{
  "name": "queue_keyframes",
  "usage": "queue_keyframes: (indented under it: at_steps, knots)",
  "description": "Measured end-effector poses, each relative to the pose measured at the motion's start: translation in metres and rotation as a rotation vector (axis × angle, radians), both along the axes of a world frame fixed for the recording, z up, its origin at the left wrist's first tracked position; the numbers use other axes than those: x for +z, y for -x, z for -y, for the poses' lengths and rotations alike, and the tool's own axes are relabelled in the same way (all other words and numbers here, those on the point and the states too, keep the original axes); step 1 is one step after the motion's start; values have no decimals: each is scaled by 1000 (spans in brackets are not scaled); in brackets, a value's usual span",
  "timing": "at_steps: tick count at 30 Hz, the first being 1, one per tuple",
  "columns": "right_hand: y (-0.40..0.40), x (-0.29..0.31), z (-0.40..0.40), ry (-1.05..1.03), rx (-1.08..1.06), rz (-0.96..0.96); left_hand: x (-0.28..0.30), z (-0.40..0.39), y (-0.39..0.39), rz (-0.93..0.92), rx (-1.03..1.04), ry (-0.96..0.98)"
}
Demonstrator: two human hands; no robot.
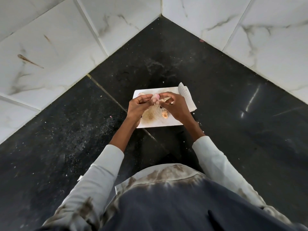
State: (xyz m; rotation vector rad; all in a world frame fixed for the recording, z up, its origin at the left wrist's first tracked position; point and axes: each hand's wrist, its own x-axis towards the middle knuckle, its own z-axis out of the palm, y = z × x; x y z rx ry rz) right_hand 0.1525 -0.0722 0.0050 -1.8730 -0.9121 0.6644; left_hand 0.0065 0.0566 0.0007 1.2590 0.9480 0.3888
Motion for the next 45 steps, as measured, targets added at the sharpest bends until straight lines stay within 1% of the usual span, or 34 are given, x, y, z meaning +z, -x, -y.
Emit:
queue_keyframes:
  at_steps: [4,8,13,16,20,28,37,42,45]
  knots:
    - [2,-1,1,-30,-14,29,-1,0,-1,-22,-9,17]
    - [0,-4,0,-12,-4,61,0,0,-1,-36,-1,-7]
    - [2,-4,-1,-24,-54,87,3,0,-1,-52,-8,-29]
    - [1,-8,-2,-28,-98,83,6,3,-1,-53,-24,-41]
    - [0,-11,-2,-36,-136,68,9,6,-1,-15,-74,2]
    - [-1,-11,-2,-56,-157,15,4,5,-4,0,-125,60]
    - [2,-20,-5,-52,-225,-40,-4,14,-7,54,-38,143]
    - [9,-17,-9,-48,-221,-31,-8,21,-13,-45,69,83]
    - [9,-14,-9,-67,-230,-41,-5,18,-14,13,126,175]
